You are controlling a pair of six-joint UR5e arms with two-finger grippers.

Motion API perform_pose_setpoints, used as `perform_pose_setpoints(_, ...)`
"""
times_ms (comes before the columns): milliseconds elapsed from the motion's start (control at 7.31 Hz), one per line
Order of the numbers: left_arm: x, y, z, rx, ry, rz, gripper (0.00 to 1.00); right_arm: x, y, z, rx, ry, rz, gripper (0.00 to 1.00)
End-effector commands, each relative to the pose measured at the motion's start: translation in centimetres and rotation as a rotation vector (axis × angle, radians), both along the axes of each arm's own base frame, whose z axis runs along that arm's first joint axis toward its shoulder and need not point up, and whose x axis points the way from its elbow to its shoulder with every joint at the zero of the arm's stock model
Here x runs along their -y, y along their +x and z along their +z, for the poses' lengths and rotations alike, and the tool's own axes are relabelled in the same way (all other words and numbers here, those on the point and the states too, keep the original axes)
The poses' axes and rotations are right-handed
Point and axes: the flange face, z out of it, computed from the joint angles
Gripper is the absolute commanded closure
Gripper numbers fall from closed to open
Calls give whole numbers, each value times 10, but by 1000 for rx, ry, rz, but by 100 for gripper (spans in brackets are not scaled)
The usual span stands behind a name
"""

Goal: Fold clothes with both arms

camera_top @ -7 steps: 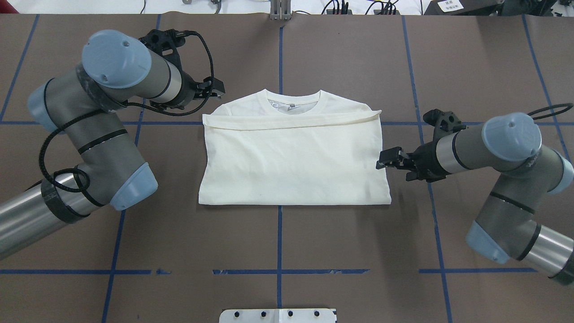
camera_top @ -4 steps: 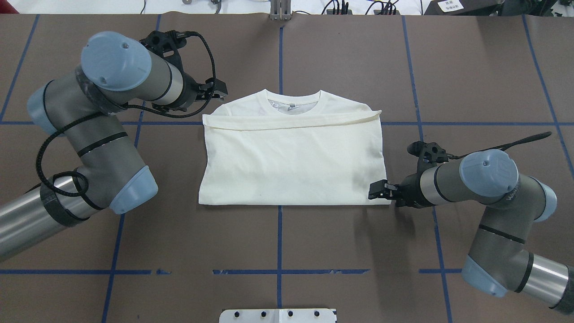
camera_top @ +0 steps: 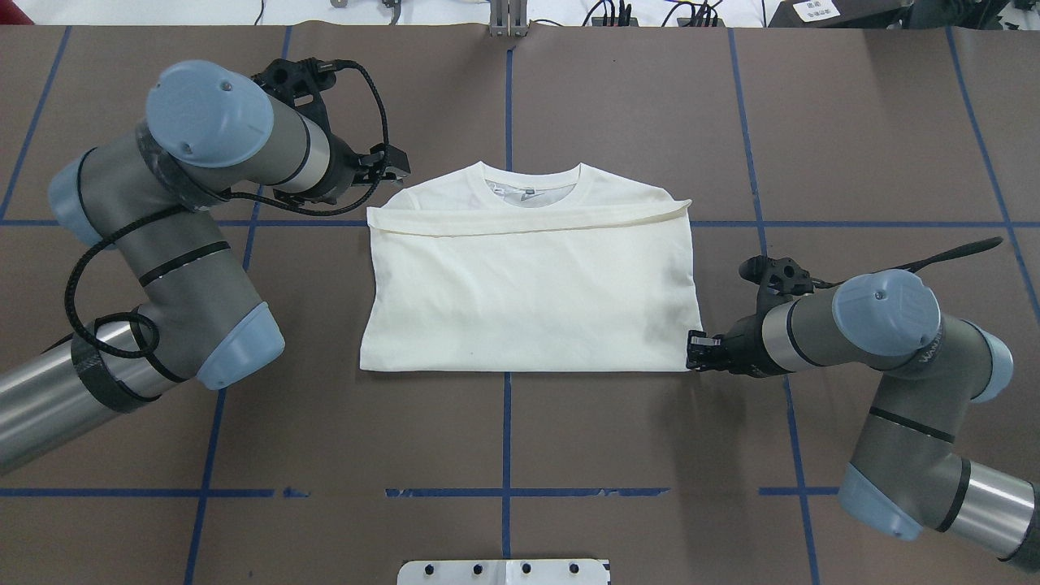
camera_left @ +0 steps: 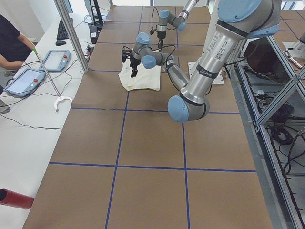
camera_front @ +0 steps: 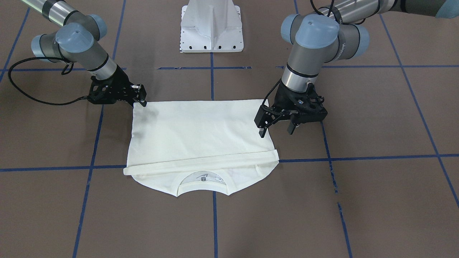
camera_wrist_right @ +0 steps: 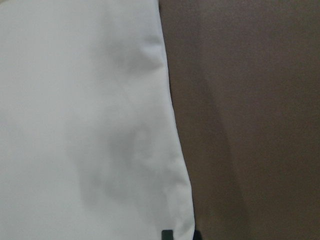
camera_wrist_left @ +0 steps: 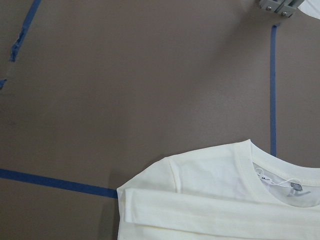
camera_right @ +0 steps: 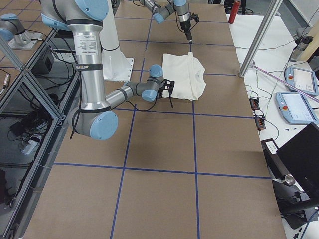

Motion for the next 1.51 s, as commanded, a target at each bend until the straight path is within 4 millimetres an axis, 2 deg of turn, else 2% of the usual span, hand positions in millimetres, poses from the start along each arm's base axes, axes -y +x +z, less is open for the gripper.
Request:
perform_pose_setpoints(0, -1, 1, 0, -2, 0, 1, 0, -18, 15, 5, -5, -5, -18, 100)
perform_pose_setpoints(137, -3, 3, -2, -20, -24, -14, 0, -62, 33, 7, -10, -4, -72, 100)
perform_pose_setpoints(274, -12, 14, -6, -29, -32, -4, 0, -105, 57, 10, -21, -9, -133, 100)
perform_pose_setpoints(411, -22, 15, -13, -42, -21, 5, 0, -144, 74, 15, -41, -23, -201, 100)
perform_pose_setpoints(547, -29, 18, -17, -52, -20, 12, 0, -183, 85, 7, -43, -67, -265, 100)
perform_pose_setpoints(684, -36, 25, -20, -63, -33, 15, 0, -214, 90, -1, -44, -95, -327, 100)
perform_pose_setpoints(821, -45, 29, -23, -72, -33, 26, 0, -223, 86, -3, -40, -97, -354, 85)
perform_pose_setpoints(958, -59, 41, -26, -78, -34, 55, 0, -222, 88, -10, -24, -92, -350, 1)
perform_pose_setpoints(1095, -88, 60, -27, -94, -60, 92, 0, -207, 95, -18, 3, -84, -304, 0)
perform_pose_setpoints(1232, -123, 79, -33, -134, -127, 108, 0, -176, 111, -29, 67, -62, -214, 0)
perform_pose_setpoints(1368, -162, 101, -26, -149, -211, 124, 0, -146, 128, -34, 103, -45, -123, 0)
